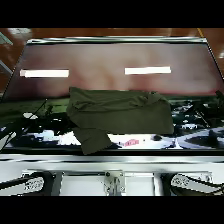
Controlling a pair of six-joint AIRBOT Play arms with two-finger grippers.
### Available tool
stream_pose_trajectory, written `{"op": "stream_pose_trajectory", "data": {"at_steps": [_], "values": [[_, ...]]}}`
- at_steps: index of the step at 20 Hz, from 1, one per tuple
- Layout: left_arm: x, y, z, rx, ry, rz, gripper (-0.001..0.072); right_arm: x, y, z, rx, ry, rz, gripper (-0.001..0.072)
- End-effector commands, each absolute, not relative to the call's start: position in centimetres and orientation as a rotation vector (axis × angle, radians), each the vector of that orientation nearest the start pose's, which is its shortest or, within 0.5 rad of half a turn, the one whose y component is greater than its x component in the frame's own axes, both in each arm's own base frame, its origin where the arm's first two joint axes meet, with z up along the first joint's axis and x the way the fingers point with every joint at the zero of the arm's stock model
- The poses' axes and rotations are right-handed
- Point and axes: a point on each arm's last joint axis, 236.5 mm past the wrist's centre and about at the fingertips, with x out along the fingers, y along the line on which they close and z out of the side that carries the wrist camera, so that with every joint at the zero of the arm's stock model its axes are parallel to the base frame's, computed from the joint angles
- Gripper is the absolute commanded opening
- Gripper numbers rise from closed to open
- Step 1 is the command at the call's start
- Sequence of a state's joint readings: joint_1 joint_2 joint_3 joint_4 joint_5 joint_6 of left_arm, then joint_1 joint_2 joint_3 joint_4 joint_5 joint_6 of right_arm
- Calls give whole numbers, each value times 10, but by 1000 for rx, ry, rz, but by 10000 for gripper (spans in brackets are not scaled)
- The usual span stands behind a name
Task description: Fold the shirts.
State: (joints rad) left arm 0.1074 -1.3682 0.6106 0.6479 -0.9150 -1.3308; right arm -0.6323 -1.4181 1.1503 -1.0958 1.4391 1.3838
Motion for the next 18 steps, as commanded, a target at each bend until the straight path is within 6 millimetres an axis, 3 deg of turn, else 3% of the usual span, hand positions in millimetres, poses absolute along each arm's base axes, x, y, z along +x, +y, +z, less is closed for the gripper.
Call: {"op": "stream_pose_trajectory", "data": {"at_steps": [1, 2, 3, 5, 9, 12, 15, 16, 17, 18], "values": [[311, -125, -117, -933, 1403, -167, 242, 297, -103, -40, 740, 1511, -45, 685], [310, -127, -116, -925, 1408, -185, 81, 290, -97, -49, 751, 1535, -35, 684], [307, -131, -111, -903, 1416, -231, 49, 283, -91, -60, 771, 1552, -39, 685], [304, -141, -96, -841, 1425, -360, 36, 277, -83, -81, 809, 1544, -57, 684], [318, -143, -72, -812, 1370, -411, 36, 282, -64, -109, 921, 1468, -81, 684], [327, -142, -60, -798, 1334, -423, 36, 282, -41, -128, 881, 1511, -55, 684], [333, -142, -53, -795, 1318, -430, 36, 297, -24, -141, 819, 1509, -59, 680], [335, -142, -52, -793, 1313, -431, 36, 304, -21, -142, 798, 1489, -66, 497], [338, -141, -49, -791, 1303, -432, 36, 308, -19, -141, 783, 1480, -58, 188], [344, -138, -43, -786, 1281, -432, 35, 314, -14, -134, 781, 1467, -34, 79]]}}
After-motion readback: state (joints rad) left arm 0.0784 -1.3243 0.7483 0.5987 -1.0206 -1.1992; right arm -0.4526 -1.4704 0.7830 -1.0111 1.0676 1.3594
